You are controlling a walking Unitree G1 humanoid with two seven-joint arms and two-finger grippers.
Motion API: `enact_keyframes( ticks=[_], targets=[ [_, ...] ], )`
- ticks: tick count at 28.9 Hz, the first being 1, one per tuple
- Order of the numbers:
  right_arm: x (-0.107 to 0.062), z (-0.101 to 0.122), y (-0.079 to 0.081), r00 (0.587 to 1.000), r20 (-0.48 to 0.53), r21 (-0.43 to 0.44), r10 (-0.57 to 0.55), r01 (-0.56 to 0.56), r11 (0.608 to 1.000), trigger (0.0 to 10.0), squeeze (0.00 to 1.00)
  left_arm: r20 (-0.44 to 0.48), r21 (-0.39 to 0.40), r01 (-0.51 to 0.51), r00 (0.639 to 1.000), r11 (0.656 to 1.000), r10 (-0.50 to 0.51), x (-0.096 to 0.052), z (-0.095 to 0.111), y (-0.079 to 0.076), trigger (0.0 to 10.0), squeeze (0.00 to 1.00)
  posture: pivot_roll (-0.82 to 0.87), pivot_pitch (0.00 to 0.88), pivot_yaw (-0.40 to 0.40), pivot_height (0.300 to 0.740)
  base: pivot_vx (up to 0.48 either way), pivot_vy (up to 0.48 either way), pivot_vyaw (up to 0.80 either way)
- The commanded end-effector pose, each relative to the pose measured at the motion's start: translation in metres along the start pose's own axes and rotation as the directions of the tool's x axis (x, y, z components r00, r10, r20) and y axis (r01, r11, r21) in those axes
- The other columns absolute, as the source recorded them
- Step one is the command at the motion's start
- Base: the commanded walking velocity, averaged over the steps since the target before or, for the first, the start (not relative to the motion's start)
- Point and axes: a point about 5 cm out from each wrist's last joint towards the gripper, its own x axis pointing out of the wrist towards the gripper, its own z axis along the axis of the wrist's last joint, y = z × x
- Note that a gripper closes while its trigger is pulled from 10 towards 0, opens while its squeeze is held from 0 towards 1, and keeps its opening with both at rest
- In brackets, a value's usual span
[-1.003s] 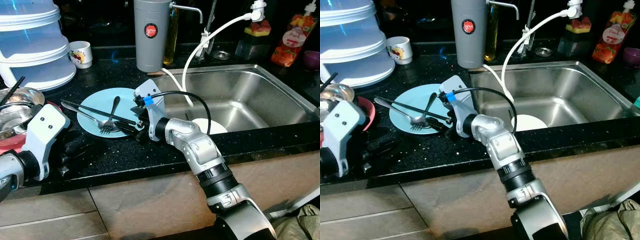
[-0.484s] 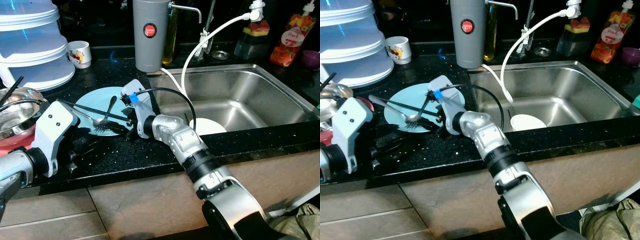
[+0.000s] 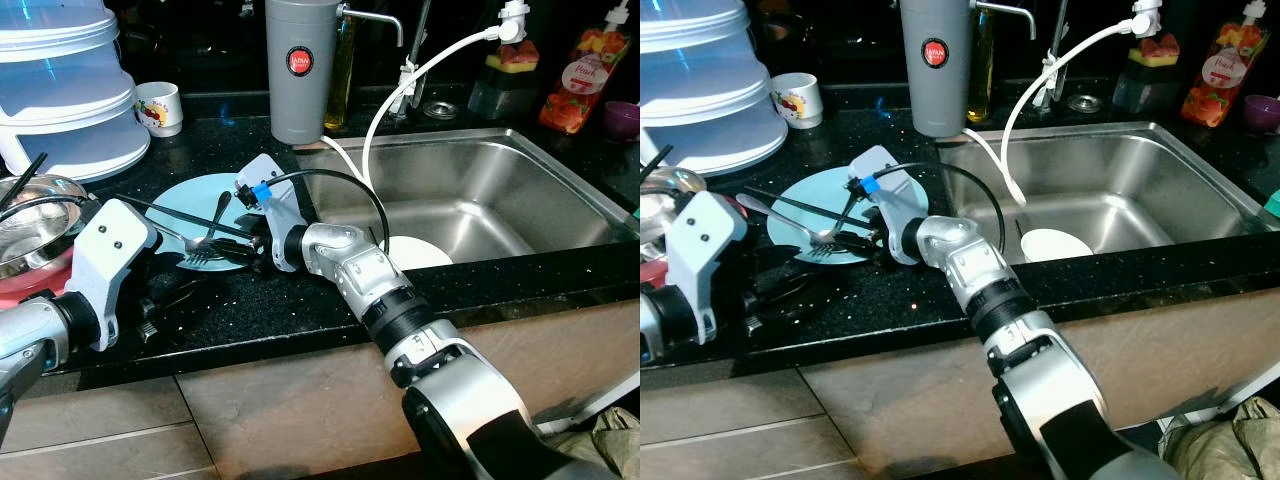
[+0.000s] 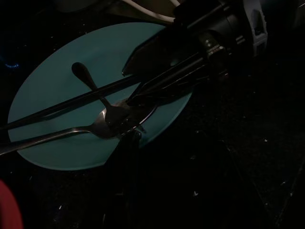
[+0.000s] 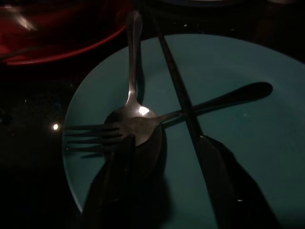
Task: Kitchen organization
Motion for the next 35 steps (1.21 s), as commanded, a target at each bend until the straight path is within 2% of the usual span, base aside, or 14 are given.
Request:
enact_keyframes(
  ticks=[1,6,7,8,16,19,22,25,31,32,33,35],
  targets=[
    [0.001,-0.008,0.001,0.998,-0.063,-0.013,0.014,-0.015,1.000,3.8,0.00,0.002,0.001,0.020,1.000,1.000,-0.020,0.001,0.001,-0.003,10.0,0.00,0.07,0.095,-0.045,0.740,0.000,0.000,0.00],
    [0.002,-0.010,0.000,0.997,-0.075,-0.013,0.011,-0.012,1.000,3.8,0.00,0.003,-0.001,0.023,1.000,1.000,-0.023,0.002,0.002,-0.004,10.0,0.00,0.07,0.094,-0.047,0.740,0.000,0.000,0.00],
    [0.002,-0.011,0.000,0.997,-0.076,-0.010,0.008,-0.009,1.000,2.5,0.00,0.003,-0.001,0.024,1.000,1.000,-0.024,0.002,0.002,-0.004,10.0,0.00,0.07,0.094,-0.047,0.740,0.000,0.000,0.00],
    [0.002,-0.010,-0.001,0.997,-0.076,-0.004,0.002,-0.002,1.000,0.0,0.00,0.004,-0.002,0.024,1.000,1.000,-0.024,0.002,0.002,-0.004,10.0,0.00,0.07,0.093,-0.045,0.740,0.000,0.000,0.00],
    [0.001,-0.002,-0.005,0.999,-0.043,0.022,-0.014,0.015,1.000,0.0,0.00,0.010,0.001,0.023,1.000,1.000,-0.023,0.003,0.003,-0.004,10.0,0.00,0.06,0.091,-0.041,0.740,0.000,0.000,0.00],
    [-0.001,0.007,-0.007,1.000,0.002,0.055,-0.017,0.017,0.998,0.0,0.00,0.012,0.003,0.022,1.000,1.000,-0.023,0.004,0.003,-0.003,10.0,0.00,0.06,0.092,-0.042,0.740,0.000,0.000,0.00],
    [-0.009,0.039,-0.014,0.985,0.171,0.162,0.005,-0.033,0.986,0.0,0.00,0.020,0.000,0.021,1.000,1.000,-0.021,0.003,0.004,-0.002,10.0,0.00,0.06,0.092,-0.040,0.740,0.000,0.000,0.00],
    [-0.012,0.047,-0.016,0.977,0.212,0.188,0.009,-0.050,0.981,0.0,0.00,0.022,-0.002,0.023,0.999,1.000,-0.023,0.004,0.004,-0.003,10.0,0.00,0.06,0.092,-0.040,0.740,0.000,0.000,0.00],
    [-0.007,0.042,-0.015,0.985,0.170,0.127,-0.012,-0.010,0.992,0.0,0.00,0.028,-0.008,0.037,0.999,0.999,-0.037,0.008,0.004,-0.005,10.0,0.00,0.06,0.090,-0.037,0.740,0.000,0.000,0.00],
    [-0.004,0.039,-0.012,0.988,0.154,0.105,-0.011,-0.005,0.994,2.2,0.00,0.025,-0.008,0.040,0.999,0.999,-0.040,0.008,0.003,-0.006,10.0,0.00,0.06,0.090,-0.038,0.740,0.000,0.000,0.00],
    [-0.001,0.036,-0.009,0.990,0.138,0.079,-0.012,0.001,0.997,10.0,0.00,0.022,-0.009,0.036,0.999,0.999,-0.036,0.007,0.003,-0.006,10.0,0.00,0.06,0.089,-0.042,0.740,0.000,0.000,0.00],
    [0.004,0.032,-0.005,0.992,0.124,0.042,-0.020,0.015,0.999,10.0,0.00,-0.009,0.003,-0.009,1.000,1.000,0.009,0.005,0.000,0.000,10.0,0.00,0.07,0.090,-0.043,0.740,0.000,0.000,0.00]
  ],
)
